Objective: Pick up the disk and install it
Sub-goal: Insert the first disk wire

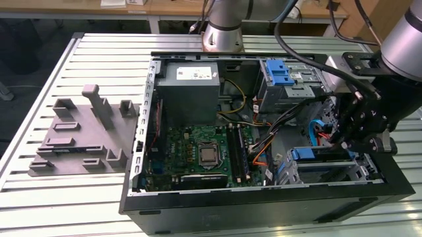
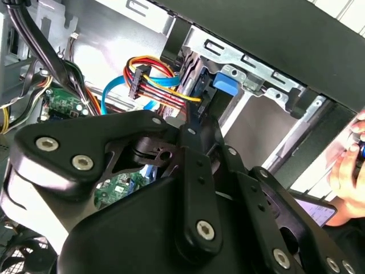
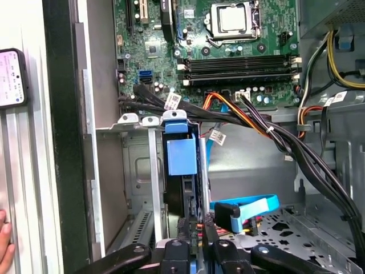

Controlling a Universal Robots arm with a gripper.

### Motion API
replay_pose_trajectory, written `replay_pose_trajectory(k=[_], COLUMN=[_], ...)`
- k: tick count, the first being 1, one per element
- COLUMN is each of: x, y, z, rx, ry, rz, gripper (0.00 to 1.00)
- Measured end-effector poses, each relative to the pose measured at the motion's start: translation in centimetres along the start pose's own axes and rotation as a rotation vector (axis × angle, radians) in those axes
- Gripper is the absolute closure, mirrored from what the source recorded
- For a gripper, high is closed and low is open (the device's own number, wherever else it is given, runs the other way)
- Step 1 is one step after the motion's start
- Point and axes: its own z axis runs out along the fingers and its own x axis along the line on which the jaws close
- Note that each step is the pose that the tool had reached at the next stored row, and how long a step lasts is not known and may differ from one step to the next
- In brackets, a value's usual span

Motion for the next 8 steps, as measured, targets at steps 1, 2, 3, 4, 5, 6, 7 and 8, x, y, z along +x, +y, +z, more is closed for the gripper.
replay_pose_trajectory(k=[1, 2, 3, 4, 5, 6, 7, 8], x=[0.0, 0.0, 0.0, 0.0, 0.0, 0.0, 0.0, 0.0], y=[0.0, 0.0, -0.01, -0.01, -0.01, -0.01, -0.01, -0.01], z=[-0.17, -0.32, -0.39, -0.39, -0.39, -0.39, -0.39, -0.4], rx=[-0.0001, -0.0001, -0.0002, -0.0002, -0.0002, -0.0002, -0.0002, -0.0002], ry=[0.0, 0.0, -0.0001, -0.0003, -0.0003, -0.0004, -0.0003, -0.0001], rz=[0.0, 0.0, 0.0, 0.0, 0.0, 0.0, 0.0, 0.0], gripper=[0.76, 0.76, 0.76, 0.78, 0.85, 0.85, 0.89, 0.89])
